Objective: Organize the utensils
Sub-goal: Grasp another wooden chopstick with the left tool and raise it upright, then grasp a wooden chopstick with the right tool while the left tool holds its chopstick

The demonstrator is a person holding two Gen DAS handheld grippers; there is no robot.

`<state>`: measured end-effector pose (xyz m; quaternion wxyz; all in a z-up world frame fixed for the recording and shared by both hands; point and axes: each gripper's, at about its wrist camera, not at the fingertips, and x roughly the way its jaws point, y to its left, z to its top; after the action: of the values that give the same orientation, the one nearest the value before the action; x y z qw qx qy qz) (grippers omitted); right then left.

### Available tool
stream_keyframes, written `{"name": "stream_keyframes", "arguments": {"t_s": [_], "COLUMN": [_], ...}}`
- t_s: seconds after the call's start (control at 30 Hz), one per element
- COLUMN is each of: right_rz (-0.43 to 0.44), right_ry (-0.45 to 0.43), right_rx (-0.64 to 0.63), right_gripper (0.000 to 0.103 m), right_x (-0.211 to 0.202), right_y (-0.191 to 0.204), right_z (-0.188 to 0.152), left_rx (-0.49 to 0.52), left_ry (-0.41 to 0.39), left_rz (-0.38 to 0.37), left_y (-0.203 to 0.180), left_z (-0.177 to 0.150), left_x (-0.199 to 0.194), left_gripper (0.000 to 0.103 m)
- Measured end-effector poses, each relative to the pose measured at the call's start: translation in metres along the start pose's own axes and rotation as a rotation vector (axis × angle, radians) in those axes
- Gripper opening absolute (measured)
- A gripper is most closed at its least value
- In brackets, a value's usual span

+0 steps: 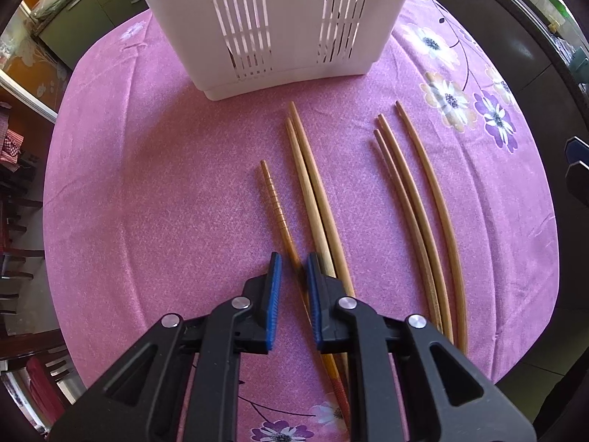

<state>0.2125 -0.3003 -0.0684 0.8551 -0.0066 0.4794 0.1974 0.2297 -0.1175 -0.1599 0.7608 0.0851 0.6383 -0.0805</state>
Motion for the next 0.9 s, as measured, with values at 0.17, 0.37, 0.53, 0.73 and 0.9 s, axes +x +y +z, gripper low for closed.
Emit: {"name": "stream_keyframes", "arguments": {"t_s": [0.17,0.37,0.53,0.73,0.9], "right_rz": [-0.003,-0.006,-0.009,0.000,-0.001], "right_ry": [0.009,0.023,0.052,0.138,0.213], "right_rx": [-0.004,-0.015,-0.030,-0.025,-0.037], "right_gripper": [0.029,0.029,0.029,0.029,0.029], "right_x": [0.002,0.006,0.014,0.043,0.073], "right_y": [0.002,0.006,0.012,0.018,0.028], "right_z": [-0.001,-0.002,-0.001,0.003,0.005], "left_rx": [0.030,0.023,0.010,-0.005,-0.021], "left_ry": [-0.013,-0.032,-0.106,-0.253,-0.357], "left_rz": [0.018,-0.001,-0.025,-0.040,-0.064], "left_y": [-0.008,-0.010,0.002,0.029,0.041], "left_z": [-0.001,-0.006,-0.010,-0.022,-0.035], "left_x": [0.000,-0.012,-0.044,-0.094,-0.120], "left_gripper": [0.008,0.006,0.006,0.006,0.006]}}
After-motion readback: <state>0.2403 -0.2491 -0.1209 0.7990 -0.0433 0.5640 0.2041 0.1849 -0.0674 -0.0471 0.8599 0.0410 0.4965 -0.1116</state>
